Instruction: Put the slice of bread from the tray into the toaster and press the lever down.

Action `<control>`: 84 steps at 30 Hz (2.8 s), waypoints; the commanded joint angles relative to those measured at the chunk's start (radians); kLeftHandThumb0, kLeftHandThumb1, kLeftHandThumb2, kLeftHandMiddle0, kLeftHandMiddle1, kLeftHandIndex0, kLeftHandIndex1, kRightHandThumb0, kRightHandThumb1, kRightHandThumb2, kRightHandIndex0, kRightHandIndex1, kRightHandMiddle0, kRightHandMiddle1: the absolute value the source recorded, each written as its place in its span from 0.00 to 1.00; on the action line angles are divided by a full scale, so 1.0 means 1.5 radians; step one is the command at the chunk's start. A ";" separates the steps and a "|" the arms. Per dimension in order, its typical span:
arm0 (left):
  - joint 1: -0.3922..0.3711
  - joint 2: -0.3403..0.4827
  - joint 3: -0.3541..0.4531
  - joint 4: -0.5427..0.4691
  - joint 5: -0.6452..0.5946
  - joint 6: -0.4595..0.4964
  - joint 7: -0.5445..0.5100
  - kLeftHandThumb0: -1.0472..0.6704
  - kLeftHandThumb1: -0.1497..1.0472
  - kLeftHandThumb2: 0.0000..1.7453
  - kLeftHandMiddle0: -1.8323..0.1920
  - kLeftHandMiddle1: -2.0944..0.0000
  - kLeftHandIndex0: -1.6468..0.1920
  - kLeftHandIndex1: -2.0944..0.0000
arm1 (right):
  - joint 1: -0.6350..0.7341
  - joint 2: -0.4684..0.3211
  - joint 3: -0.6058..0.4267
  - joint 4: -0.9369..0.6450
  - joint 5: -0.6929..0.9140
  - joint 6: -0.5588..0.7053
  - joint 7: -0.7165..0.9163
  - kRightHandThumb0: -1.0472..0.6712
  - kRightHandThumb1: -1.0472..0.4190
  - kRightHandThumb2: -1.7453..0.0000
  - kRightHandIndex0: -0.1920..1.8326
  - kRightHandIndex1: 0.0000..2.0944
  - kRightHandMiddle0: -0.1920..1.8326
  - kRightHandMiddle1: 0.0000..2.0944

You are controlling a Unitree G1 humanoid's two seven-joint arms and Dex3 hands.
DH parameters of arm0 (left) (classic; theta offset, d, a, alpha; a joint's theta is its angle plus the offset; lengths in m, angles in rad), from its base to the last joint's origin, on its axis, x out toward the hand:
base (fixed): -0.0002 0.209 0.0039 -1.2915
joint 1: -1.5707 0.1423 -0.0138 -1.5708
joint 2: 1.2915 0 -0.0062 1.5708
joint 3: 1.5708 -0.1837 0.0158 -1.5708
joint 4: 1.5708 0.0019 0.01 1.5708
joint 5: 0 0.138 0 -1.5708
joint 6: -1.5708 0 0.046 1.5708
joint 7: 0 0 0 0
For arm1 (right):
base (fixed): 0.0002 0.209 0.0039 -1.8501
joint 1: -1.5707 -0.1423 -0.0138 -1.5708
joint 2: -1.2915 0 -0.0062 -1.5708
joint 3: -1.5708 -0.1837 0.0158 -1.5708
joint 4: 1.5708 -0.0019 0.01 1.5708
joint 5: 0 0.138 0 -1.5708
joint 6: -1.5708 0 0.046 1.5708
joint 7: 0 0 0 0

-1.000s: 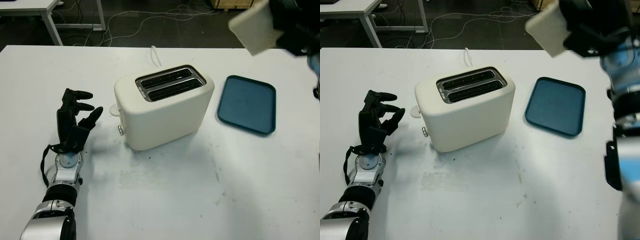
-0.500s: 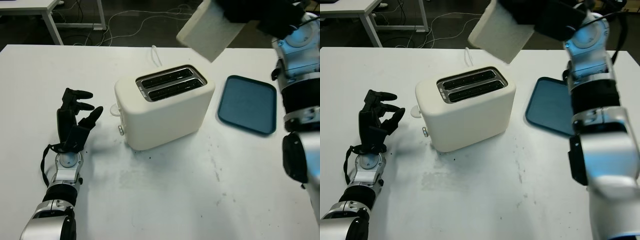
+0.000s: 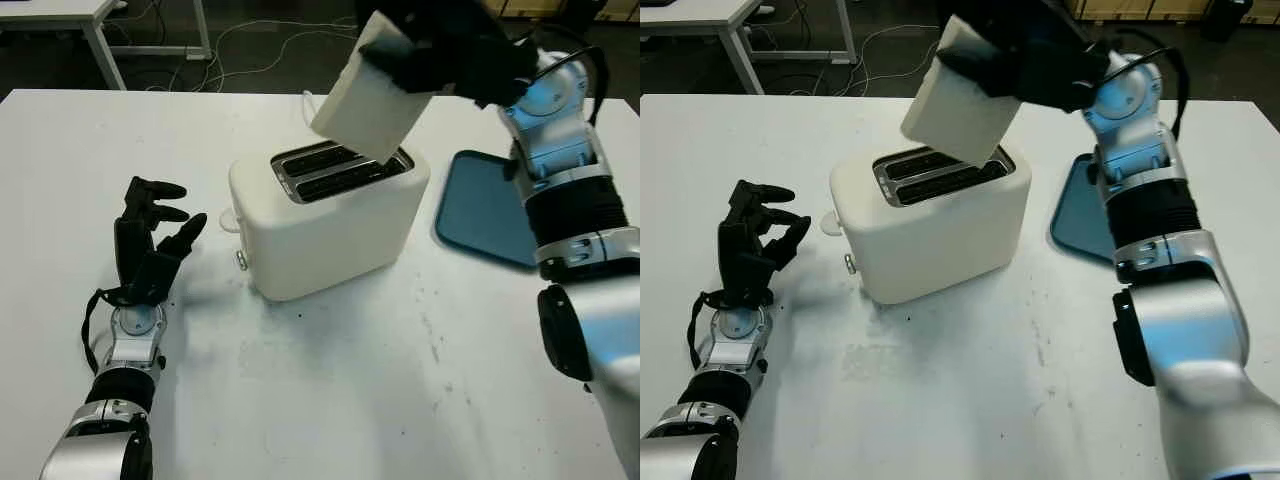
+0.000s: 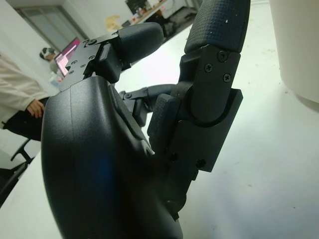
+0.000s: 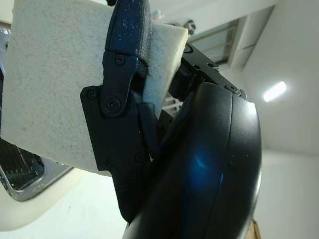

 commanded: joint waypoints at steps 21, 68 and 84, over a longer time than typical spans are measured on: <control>0.001 -0.002 -0.001 -0.004 -0.005 0.005 -0.002 0.00 0.89 0.08 0.73 0.24 0.77 0.26 | -0.008 0.003 0.032 0.061 -0.088 -0.089 -0.033 0.34 0.09 0.75 0.62 0.83 0.47 0.83; 0.001 -0.003 -0.004 0.002 0.003 0.004 0.010 0.00 0.89 0.09 0.73 0.24 0.77 0.25 | -0.031 -0.060 0.138 0.104 -0.293 -0.287 -0.200 0.12 0.09 0.80 0.18 0.48 0.38 0.02; 0.002 0.002 -0.007 -0.005 0.007 0.007 0.015 0.00 0.89 0.09 0.73 0.24 0.77 0.25 | 0.172 0.000 -0.085 0.037 -0.051 -0.260 -0.388 0.42 0.09 0.89 0.43 0.53 0.56 0.12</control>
